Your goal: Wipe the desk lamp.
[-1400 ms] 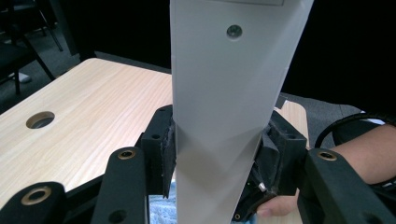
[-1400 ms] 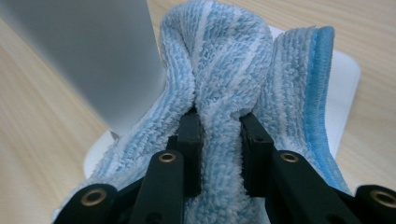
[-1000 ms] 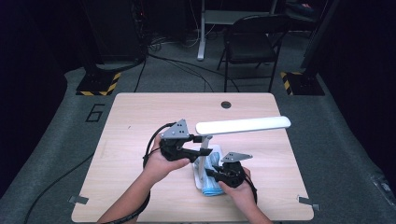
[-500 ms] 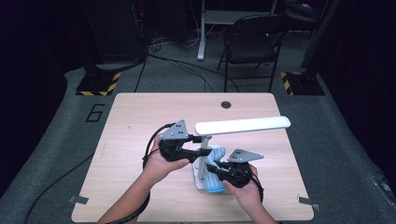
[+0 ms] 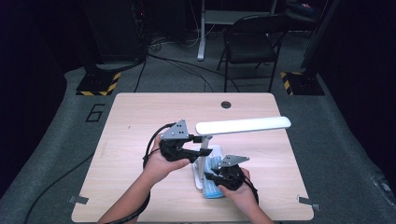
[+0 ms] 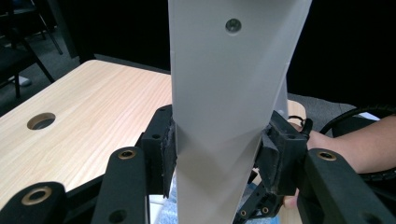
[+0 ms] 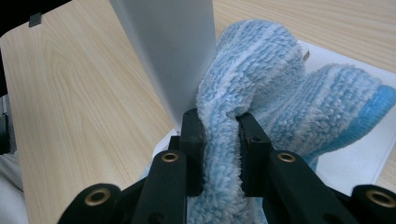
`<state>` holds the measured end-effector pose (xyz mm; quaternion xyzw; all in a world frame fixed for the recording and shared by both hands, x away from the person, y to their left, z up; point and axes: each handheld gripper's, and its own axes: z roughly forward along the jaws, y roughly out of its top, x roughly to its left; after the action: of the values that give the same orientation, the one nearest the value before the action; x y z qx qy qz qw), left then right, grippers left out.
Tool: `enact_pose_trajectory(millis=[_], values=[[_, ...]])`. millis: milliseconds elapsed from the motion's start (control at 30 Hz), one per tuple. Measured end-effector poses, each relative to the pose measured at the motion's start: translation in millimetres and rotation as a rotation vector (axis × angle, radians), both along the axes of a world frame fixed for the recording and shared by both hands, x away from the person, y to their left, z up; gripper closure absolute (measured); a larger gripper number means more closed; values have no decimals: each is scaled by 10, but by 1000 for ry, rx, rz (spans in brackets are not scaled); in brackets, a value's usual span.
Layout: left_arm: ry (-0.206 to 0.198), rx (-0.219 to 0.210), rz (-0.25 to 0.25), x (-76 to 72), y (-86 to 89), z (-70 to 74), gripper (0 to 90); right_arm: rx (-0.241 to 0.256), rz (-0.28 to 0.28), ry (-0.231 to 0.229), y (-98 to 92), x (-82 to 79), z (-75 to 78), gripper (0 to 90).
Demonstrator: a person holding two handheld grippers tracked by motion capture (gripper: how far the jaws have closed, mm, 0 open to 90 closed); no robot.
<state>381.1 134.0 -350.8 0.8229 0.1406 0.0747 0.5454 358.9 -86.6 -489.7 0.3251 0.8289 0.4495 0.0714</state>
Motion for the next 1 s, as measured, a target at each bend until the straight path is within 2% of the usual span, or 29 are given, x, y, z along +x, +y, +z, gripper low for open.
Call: enact_pose_trajectory(millis=[100,200,267,367,400,433,567,633,733,800,900,1000], values=[[-1,-1,0,2,4,-2,523,0,-15,4,12,-17,6,753],[-3,-7,0,0,6,-9,523,-2,-5,-15,15,-38,61,753],[-5,-8,-1,1,13,-11,523,23,-7,-4,-3,-63,131,754],[-5,-9,-3,4,20,-13,523,105,0,-14,-61,-112,309,754],[-5,-8,-2,3,19,-13,523,125,-6,-26,-76,-130,369,754],[-5,-8,-2,2,16,-12,523,130,15,-48,-98,-134,426,754],[-5,-8,0,-1,23,-13,523,146,27,-88,-126,-224,658,753],[-7,-6,-2,0,26,-13,523,178,34,-108,-140,-249,760,753],[-3,-7,4,-4,19,-12,523,172,32,-154,-161,-267,903,753],[-2,1,11,-12,18,-2,523,167,30,-168,-162,-244,927,752],[-2,11,22,-35,31,-19,513,164,16,-163,-161,-210,889,749],[-6,18,5,-37,62,-145,394,156,-2,-158,-169,-195,853,746]])
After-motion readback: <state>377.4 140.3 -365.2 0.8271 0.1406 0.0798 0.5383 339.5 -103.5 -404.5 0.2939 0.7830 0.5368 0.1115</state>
